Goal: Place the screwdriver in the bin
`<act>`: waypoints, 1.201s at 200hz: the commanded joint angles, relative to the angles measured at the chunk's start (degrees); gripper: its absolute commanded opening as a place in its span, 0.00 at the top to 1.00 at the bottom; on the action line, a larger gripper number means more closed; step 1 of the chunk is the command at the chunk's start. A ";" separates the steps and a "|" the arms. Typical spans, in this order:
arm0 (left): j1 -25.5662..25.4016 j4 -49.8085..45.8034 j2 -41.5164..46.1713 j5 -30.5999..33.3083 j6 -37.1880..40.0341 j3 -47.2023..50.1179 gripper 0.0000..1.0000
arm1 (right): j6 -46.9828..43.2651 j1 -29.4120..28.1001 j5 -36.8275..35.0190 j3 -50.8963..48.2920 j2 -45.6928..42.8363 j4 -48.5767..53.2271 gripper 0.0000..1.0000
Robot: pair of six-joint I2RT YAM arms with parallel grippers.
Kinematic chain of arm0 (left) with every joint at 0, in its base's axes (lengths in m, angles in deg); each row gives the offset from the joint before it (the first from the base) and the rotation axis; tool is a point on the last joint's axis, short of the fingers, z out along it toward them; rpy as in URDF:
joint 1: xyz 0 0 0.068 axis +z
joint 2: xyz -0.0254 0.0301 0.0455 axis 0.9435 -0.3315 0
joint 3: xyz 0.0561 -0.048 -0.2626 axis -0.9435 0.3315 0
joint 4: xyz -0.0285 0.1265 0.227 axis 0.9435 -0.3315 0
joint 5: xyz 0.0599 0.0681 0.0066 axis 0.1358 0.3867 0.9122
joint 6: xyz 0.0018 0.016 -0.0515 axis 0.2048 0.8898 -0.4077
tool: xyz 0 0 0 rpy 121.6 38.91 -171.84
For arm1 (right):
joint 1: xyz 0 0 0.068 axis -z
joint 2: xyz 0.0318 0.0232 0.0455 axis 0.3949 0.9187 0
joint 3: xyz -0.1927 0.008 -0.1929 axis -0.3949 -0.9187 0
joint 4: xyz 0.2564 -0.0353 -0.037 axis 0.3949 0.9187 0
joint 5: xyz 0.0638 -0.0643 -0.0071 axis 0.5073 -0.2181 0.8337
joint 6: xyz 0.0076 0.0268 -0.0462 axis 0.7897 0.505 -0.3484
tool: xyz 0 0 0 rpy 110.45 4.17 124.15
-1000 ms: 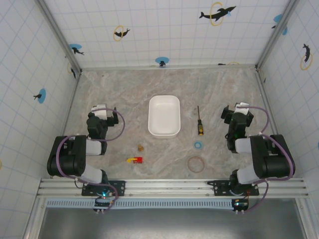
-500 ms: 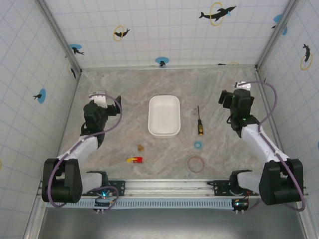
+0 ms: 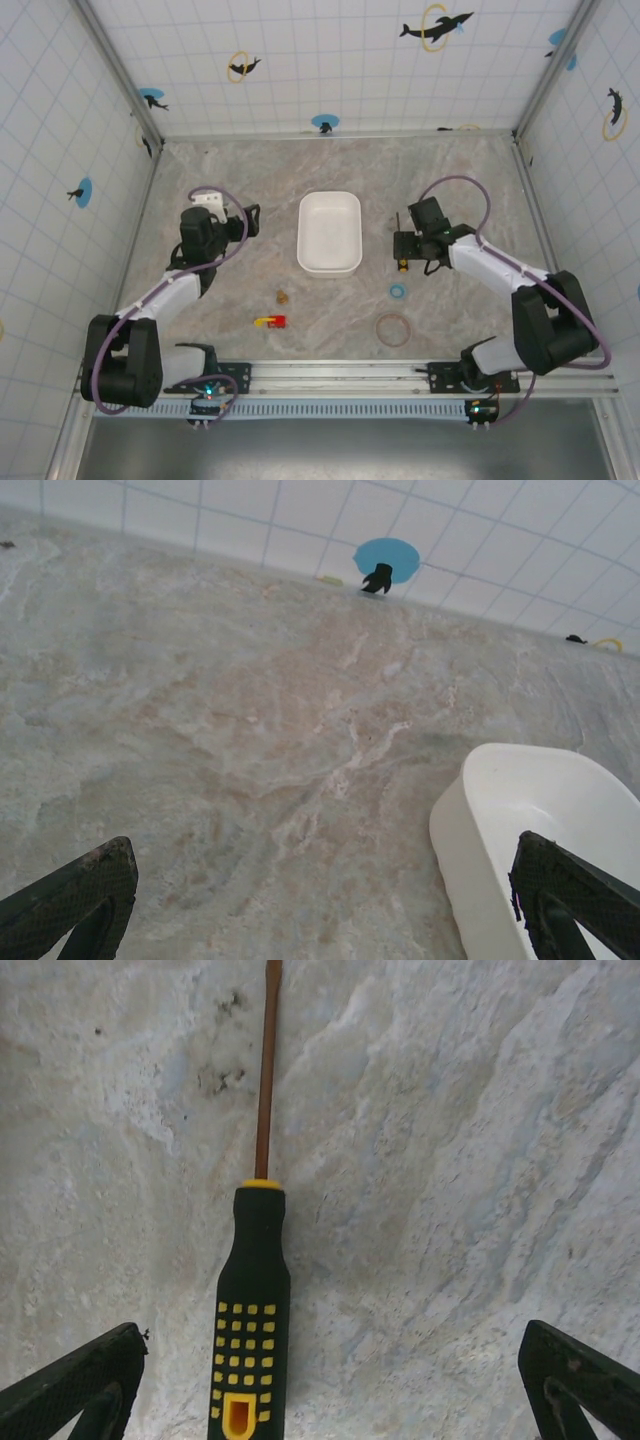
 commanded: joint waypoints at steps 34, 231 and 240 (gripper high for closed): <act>-0.87 -3.69 1.74 0.93 -0.47 0.82 0.02 | 2.61 -3.53 0.53 7.44 7.25 3.87 0.13; -0.87 -8.09 3.50 1.91 2.37 0.67 0.02 | 2.03 -4.96 1.54 12.01 17.40 7.72 0.55; -0.87 -7.95 3.86 1.90 2.60 0.80 0.02 | 1.96 -4.89 1.80 12.14 18.02 7.69 0.58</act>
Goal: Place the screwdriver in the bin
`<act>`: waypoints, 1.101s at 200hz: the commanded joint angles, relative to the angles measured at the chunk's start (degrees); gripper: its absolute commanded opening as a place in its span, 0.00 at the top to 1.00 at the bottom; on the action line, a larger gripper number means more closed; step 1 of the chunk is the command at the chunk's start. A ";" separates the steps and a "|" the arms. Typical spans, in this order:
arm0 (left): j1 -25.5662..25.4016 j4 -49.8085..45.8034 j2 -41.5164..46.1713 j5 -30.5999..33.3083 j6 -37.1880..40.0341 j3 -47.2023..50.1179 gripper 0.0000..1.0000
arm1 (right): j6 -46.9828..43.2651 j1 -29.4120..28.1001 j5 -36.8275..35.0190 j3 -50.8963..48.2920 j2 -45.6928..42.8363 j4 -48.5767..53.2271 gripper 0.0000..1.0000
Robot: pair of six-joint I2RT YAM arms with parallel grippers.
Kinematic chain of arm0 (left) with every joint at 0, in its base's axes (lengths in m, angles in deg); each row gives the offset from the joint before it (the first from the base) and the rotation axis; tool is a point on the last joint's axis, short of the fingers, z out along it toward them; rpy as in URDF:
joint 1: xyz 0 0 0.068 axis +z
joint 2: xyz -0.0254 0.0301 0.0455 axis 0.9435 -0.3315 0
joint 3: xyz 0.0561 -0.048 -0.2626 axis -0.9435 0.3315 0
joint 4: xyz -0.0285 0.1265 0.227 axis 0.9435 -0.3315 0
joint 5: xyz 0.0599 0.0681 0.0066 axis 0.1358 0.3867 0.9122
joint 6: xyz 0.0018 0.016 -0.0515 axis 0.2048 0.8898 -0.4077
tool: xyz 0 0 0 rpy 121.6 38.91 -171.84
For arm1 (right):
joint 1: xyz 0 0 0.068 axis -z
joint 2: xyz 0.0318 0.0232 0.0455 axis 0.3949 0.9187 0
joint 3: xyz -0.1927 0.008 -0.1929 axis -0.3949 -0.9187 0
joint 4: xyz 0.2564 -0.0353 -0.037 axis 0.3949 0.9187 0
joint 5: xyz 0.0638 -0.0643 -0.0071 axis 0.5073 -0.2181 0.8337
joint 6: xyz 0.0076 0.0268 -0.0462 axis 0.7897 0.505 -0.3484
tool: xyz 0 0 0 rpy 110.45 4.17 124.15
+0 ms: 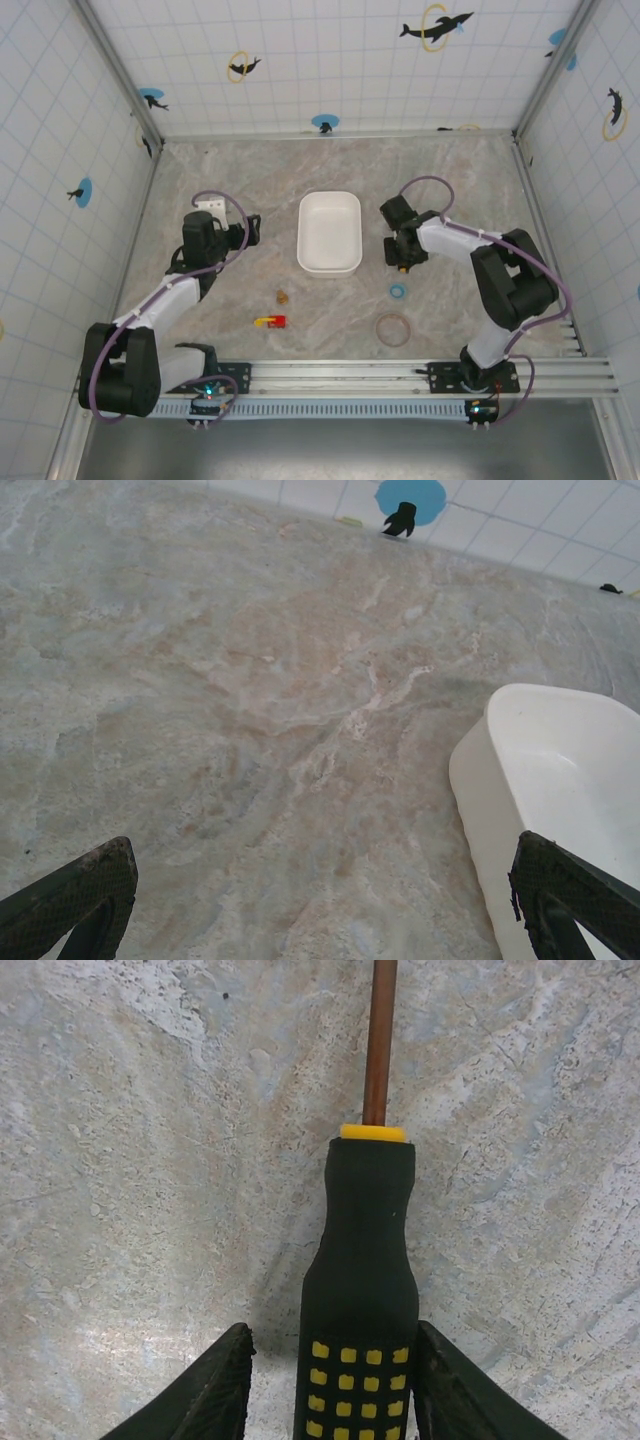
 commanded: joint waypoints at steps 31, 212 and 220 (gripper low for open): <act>-0.33 -1.09 2.16 0.97 1.66 0.06 0.02 | -0.72 0.11 1.16 4.11 3.69 1.24 0.75; -0.38 -1.73 3.65 0.98 1.91 -0.38 0.02 | 17.65 -15.15 -12.36 19.32 -8.89 -12.90 1.00; -0.39 -1.68 3.77 1.05 1.98 -0.40 0.02 | 18.50 -16.47 -13.21 21.00 -7.18 -11.38 1.00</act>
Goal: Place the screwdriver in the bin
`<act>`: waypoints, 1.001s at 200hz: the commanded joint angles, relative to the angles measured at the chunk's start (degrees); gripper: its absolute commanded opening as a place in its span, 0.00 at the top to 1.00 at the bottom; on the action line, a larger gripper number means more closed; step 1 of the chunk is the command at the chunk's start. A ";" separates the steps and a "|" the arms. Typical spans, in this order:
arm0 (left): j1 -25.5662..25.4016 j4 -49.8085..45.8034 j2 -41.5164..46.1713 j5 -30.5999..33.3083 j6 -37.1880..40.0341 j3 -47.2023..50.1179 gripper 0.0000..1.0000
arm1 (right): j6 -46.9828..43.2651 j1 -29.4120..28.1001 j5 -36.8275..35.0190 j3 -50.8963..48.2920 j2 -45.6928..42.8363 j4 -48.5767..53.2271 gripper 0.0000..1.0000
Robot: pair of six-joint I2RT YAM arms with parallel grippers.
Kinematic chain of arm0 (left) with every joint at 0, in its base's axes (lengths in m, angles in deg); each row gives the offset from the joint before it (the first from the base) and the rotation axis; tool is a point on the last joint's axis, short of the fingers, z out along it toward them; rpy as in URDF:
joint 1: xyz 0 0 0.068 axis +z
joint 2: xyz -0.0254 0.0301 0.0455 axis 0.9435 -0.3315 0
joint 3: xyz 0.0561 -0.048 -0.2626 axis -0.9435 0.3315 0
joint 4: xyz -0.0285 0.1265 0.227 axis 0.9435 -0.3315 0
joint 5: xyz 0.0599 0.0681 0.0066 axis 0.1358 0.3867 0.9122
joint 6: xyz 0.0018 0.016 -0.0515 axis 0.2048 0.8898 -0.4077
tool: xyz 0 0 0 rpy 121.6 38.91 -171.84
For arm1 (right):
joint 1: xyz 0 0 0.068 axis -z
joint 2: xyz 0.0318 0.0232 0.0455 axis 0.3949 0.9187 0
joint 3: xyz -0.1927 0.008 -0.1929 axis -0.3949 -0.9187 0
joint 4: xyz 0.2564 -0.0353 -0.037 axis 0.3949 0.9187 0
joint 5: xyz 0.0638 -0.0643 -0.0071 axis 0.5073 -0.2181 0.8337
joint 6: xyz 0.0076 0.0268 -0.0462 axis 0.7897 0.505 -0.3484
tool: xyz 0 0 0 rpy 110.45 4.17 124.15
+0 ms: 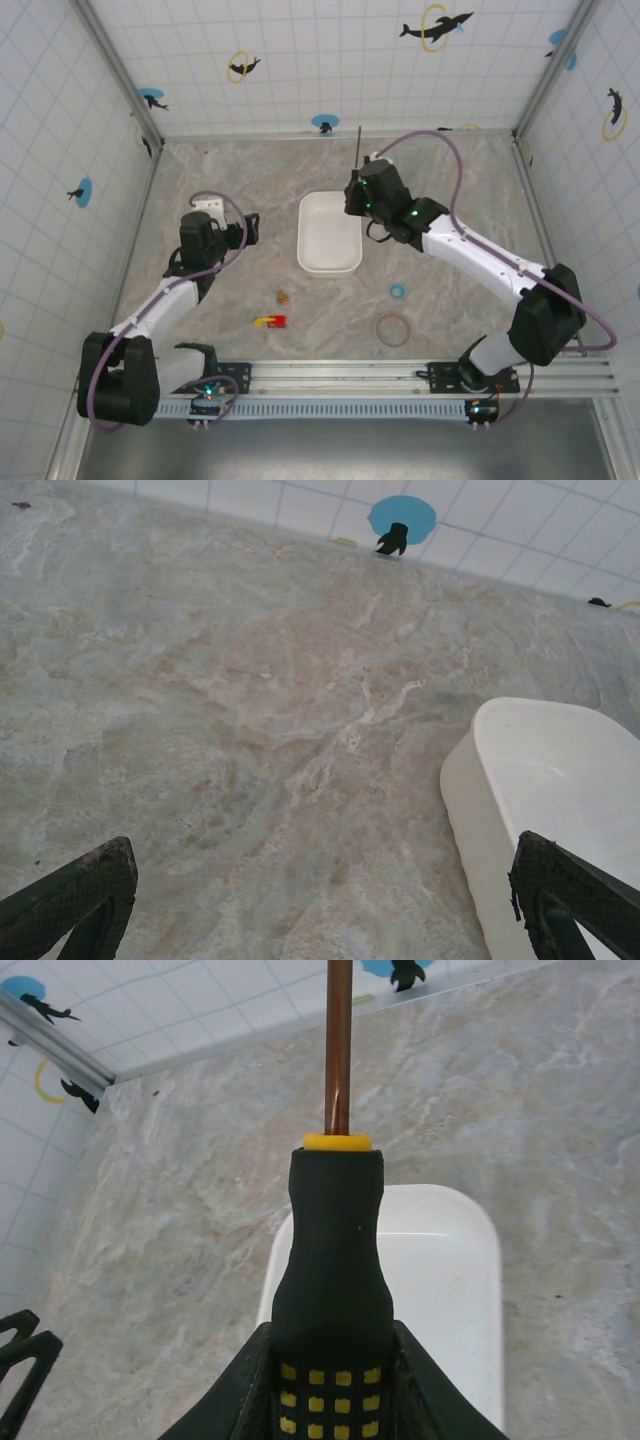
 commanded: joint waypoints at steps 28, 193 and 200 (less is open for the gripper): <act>-0.42 -0.85 1.42 1.22 1.27 0.08 0.03 | 5.66 -6.22 -7.59 9.58 10.07 6.06 1.00; -0.38 -1.05 0.67 1.22 2.22 0.59 0.03 | 8.99 -7.15 2.20 8.94 23.92 13.45 1.00; -0.39 -1.07 0.58 1.19 2.24 0.57 0.02 | 9.02 -7.21 2.22 8.94 24.16 13.63 1.00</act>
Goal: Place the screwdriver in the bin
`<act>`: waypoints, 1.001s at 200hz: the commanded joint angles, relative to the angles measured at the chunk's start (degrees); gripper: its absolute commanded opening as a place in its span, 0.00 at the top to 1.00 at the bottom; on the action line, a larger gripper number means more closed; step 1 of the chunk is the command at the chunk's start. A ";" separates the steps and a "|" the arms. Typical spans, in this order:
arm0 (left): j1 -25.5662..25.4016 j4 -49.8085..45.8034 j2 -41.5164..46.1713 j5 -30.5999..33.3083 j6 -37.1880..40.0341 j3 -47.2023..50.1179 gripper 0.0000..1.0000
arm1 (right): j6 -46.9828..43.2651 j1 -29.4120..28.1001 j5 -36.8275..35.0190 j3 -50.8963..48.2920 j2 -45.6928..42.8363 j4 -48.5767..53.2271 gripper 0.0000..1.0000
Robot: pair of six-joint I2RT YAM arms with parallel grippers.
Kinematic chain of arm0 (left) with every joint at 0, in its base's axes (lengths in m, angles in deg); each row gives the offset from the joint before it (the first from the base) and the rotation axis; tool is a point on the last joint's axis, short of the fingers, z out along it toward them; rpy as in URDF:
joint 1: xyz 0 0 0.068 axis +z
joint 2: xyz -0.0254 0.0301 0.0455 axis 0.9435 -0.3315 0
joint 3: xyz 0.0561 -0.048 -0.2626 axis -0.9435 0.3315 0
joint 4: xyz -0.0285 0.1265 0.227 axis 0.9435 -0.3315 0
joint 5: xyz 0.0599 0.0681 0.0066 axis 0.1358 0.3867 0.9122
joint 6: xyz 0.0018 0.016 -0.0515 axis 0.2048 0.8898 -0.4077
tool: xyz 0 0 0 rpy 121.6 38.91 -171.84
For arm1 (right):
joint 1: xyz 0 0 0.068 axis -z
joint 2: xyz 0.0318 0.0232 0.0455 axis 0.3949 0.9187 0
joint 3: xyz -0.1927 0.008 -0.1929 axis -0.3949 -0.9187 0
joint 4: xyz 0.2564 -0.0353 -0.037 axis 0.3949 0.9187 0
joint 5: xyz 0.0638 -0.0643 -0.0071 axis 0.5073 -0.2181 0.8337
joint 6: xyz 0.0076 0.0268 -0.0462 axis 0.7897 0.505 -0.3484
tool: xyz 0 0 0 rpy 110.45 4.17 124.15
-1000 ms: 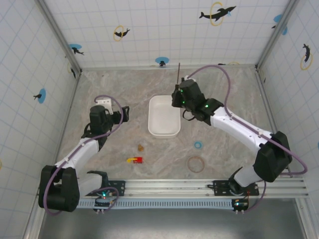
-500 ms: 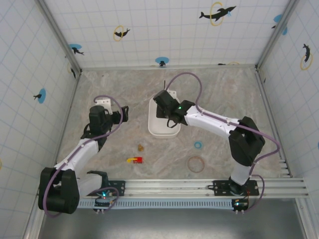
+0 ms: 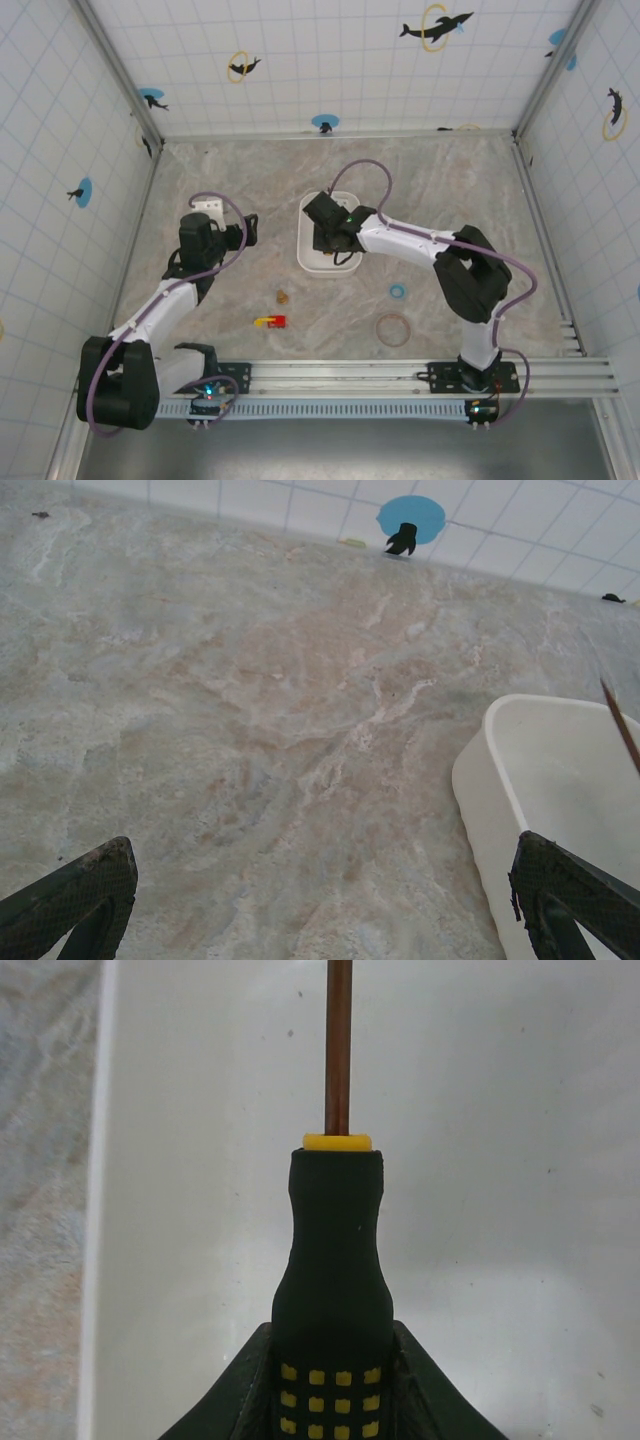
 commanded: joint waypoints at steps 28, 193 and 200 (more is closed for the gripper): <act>-0.39 0.36 -0.46 0.02 1.06 0.48 0.02 | 0.64 0.61 1.30 0.91 2.48 1.39 1.00; -0.43 0.02 -1.71 -1.24 0.93 -0.50 0.03 | 0.18 1.52 3.10 1.11 7.11 1.19 0.78; -0.39 -0.04 -1.61 -1.22 1.07 -0.52 0.02 | 0.08 1.60 3.09 1.16 7.11 1.06 0.77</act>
